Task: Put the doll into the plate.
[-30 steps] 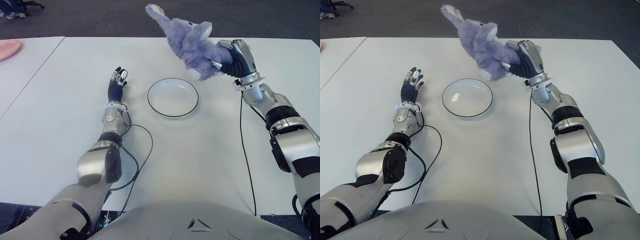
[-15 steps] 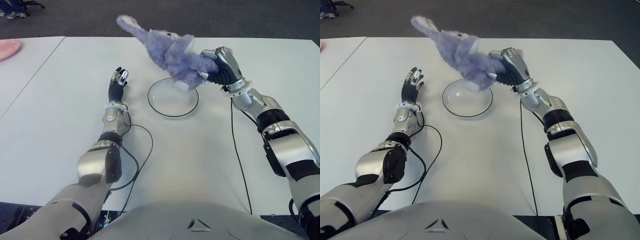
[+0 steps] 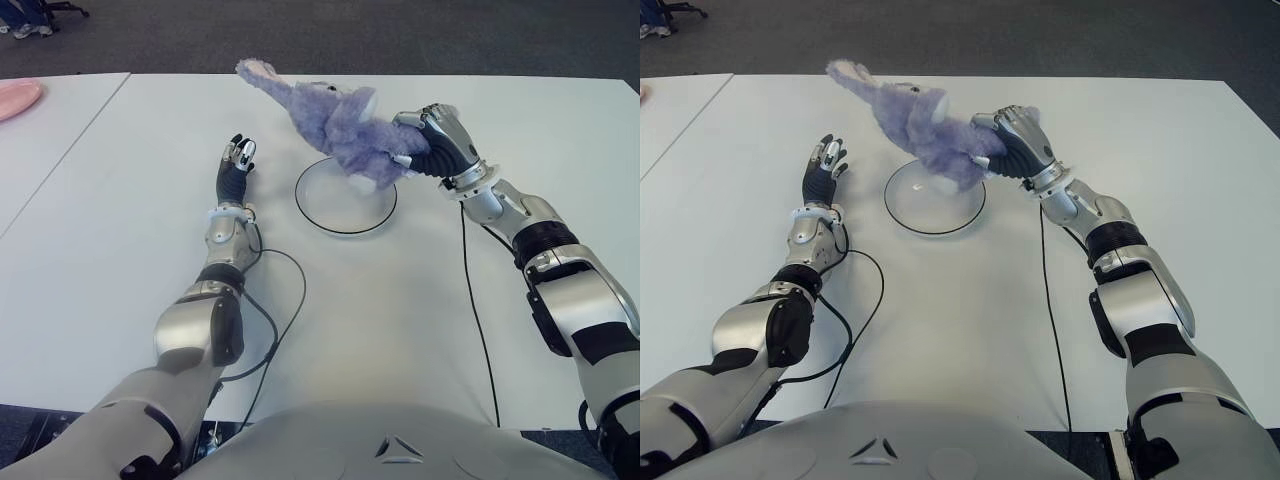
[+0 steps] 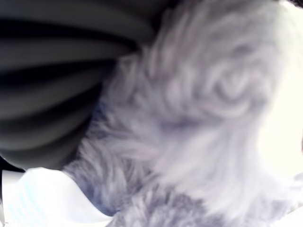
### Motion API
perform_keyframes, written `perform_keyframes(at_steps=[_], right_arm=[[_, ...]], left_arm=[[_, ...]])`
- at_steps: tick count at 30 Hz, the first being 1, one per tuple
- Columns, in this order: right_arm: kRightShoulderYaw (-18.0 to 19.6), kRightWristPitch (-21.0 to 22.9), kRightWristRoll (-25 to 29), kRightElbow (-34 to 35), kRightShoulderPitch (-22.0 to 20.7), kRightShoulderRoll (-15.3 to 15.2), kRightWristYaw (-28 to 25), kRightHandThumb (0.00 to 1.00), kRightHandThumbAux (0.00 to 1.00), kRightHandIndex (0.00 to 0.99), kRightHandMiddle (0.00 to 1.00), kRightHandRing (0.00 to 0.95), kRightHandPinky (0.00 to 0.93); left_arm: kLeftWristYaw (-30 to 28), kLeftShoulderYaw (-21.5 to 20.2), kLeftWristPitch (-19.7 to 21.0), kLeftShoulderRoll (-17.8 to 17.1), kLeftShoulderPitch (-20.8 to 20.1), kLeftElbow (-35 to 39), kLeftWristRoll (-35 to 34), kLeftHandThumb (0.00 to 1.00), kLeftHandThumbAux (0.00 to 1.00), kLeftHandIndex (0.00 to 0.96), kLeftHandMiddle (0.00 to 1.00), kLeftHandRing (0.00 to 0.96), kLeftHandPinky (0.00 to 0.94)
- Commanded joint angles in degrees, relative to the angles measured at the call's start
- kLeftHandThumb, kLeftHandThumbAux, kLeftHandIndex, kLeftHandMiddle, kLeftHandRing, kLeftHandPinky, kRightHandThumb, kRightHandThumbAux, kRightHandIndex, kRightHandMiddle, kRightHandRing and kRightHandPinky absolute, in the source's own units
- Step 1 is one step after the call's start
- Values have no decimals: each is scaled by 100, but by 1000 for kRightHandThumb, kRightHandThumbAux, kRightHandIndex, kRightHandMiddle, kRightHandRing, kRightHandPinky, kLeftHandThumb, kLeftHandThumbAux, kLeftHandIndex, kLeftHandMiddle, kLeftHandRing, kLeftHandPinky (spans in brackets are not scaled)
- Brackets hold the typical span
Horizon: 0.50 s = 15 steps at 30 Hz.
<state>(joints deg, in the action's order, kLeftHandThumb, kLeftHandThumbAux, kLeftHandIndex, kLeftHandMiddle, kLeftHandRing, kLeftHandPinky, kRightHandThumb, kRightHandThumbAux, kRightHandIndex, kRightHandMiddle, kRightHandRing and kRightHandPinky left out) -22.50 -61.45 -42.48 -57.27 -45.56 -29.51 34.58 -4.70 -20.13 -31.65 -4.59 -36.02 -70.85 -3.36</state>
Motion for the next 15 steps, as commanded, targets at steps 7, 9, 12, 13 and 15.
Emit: perform_keyframes(at_steps=[7,9,12,13,15], right_arm=[[-293,-301,-129,409,631,110,-327,702,723,438,907,899,893],[-321,-271,-143,453,728,103,-387,703,723,438,902,899,893],[-348,-203,-119,447,802,119,-499,702,724,438,901,901,895],[-359,-173,-121,416,828,132,-517,702,724,438,901,901,895],[-385,-109,-132,308,899,149,-535,701,725,438,901,902,895]], left_arm=[[182,56,806,430,954,-717,73,0,436,113,126,109,96],[176,76,778,431,942,-710,86,0,434,109,124,108,95],[191,109,729,424,965,-696,114,0,432,105,120,107,94],[191,113,713,421,971,-694,120,0,432,104,120,106,94],[181,115,685,426,976,-694,121,0,432,103,119,106,94]])
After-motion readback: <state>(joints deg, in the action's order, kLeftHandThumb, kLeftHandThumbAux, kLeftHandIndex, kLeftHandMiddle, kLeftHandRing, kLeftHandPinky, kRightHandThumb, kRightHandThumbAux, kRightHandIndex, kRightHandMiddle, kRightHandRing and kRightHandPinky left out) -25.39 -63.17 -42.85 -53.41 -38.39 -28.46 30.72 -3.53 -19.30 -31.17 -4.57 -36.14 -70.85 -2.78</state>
